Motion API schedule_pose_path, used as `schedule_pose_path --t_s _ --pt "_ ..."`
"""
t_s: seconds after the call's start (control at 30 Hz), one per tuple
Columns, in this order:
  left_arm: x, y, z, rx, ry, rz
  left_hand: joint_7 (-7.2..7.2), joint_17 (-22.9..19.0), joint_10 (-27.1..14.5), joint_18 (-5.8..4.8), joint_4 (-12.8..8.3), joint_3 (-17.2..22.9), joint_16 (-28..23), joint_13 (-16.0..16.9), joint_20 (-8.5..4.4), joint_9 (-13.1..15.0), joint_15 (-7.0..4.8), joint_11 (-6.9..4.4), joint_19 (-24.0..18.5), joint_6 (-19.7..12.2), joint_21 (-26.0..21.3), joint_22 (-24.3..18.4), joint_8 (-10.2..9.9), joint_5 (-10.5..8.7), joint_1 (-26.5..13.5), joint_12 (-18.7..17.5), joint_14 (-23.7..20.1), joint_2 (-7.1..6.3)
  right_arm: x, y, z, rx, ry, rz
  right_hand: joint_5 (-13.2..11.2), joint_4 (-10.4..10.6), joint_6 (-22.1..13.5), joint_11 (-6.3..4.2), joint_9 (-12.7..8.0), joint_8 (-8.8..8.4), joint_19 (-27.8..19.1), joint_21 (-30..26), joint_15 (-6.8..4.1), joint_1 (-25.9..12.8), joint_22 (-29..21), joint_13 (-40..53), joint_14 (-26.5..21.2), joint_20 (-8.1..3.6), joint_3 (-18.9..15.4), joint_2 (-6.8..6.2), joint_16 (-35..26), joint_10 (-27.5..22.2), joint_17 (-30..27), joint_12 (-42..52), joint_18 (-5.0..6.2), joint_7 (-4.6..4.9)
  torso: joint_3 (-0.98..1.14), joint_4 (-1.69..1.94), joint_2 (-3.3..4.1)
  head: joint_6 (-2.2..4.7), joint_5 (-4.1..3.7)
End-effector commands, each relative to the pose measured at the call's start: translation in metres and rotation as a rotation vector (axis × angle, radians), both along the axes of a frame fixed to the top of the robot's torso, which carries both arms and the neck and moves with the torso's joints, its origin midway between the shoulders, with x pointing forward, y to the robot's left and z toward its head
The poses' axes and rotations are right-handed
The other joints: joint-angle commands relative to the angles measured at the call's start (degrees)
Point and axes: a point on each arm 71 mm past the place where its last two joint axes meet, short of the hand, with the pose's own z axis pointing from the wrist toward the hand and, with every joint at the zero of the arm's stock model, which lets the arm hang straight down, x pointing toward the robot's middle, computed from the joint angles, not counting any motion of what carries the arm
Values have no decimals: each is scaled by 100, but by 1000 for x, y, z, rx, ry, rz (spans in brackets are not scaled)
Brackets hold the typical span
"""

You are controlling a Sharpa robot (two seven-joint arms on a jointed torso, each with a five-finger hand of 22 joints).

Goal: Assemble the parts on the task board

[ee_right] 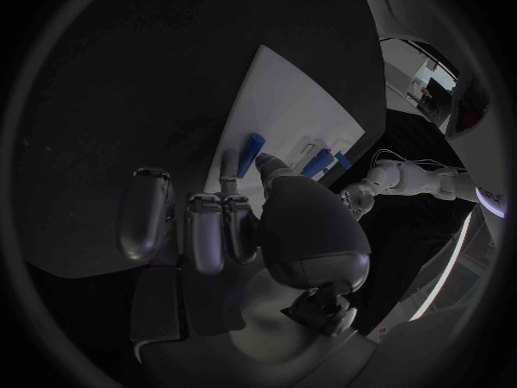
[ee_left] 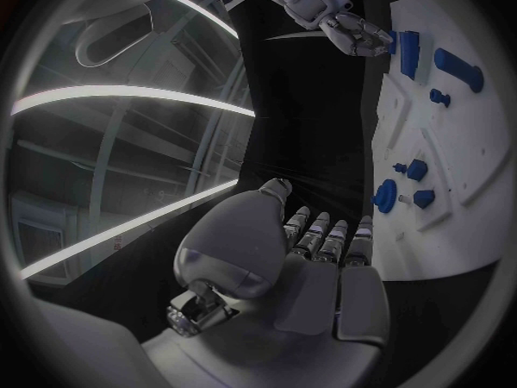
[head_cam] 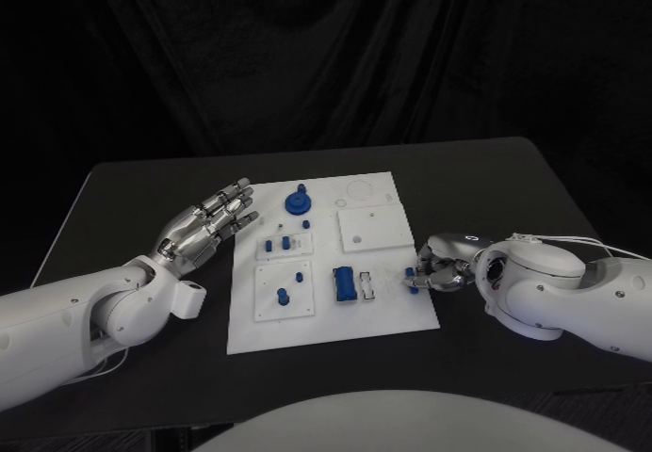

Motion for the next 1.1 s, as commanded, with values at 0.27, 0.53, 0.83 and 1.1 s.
schedule_pose_path --t_s 0.27,0.53,0.83,1.1 --pt "-1 -2 2 -33 -21 -15 27 6 9 57 -14 48 -5 3 43 7 13 46 -6 16 28 7 14 38 -22 25 18 -40 0 9 -8 -5 13 24 261 -109 46 117 -421 -391 8 -49 107 238 971 1506 601 99 236 -54 14 599 1509 31 3 88 0 1 3 -1 38" --pt "-1 -4 1 -33 -15 -20 27 6 6 57 -15 50 -6 2 43 6 14 47 -7 12 28 6 13 39 -22 21 17 -40 2 18 -10 -4 16 42 757 -270 27 185 -783 -712 -8 -85 162 376 961 1506 601 147 469 -103 14 599 1509 31 10 166 4 -2 3 -1 57" --pt "-2 -5 0 -33 -10 -26 27 7 5 57 -21 59 -5 1 44 6 16 49 -6 14 28 6 13 43 -21 21 20 -40 3 21 -15 -52 63 59 870 -707 -21 256 -1027 -901 -39 -160 222 607 940 1506 601 201 920 -258 14 599 1509 31 24 250 -1 13 2 -1 46" --pt "-3 -6 -2 -35 -1 -34 25 8 3 57 -26 68 -3 0 46 6 20 51 -5 13 29 7 13 46 -20 19 24 -40 3 25 -19 -113 61 95 780 -908 -321 332 -970 -806 -71 -243 289 531 916 1506 601 259 1095 -400 14 599 1509 31 39 336 -2 -4 -5 -1 84"
